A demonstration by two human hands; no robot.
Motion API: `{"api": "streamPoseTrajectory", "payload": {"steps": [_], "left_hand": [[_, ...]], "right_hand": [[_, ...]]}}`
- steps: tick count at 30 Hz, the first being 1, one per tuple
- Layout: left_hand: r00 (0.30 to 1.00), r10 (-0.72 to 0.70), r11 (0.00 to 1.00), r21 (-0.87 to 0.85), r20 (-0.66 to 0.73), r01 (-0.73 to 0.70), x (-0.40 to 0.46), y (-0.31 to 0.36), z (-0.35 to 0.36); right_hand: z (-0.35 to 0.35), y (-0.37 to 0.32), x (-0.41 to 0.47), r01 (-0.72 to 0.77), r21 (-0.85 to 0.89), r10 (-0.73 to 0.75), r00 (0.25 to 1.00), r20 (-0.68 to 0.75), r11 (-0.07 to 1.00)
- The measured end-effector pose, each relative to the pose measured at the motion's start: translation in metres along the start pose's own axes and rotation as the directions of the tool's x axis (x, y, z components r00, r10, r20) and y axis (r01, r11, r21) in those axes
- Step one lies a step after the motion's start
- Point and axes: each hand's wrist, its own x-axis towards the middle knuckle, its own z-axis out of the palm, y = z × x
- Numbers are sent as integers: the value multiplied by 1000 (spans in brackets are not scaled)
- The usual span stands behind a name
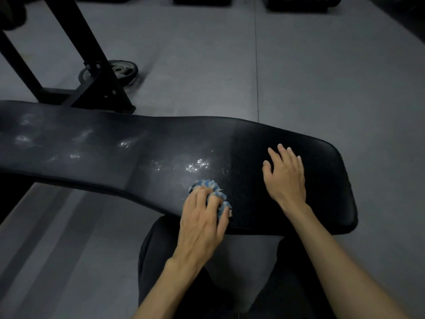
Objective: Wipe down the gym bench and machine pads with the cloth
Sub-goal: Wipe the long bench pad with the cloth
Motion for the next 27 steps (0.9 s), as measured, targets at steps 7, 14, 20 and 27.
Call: {"api": "streamPoseTrajectory", "payload": {"steps": [7, 14, 20, 27], "left_hand": [[998, -53, 998, -40, 19, 54, 3, -9, -5], [976, 137, 979, 126, 171, -160, -9, 6, 3], [982, 123, 982, 126, 145, -141, 13, -34, 0], [957, 227, 973, -11, 179, -228, -1, 13, 7]], "right_hand": [[-1, 0, -1, 0, 6, 0, 1000, 0, 1000], [0, -2, 0, 2, -2, -2, 1000, -5, 1000], [0, -1, 0, 5, -5, -5, 1000, 0, 1000], [0, -2, 0, 1, -8, -1, 1000, -7, 1000]]}}
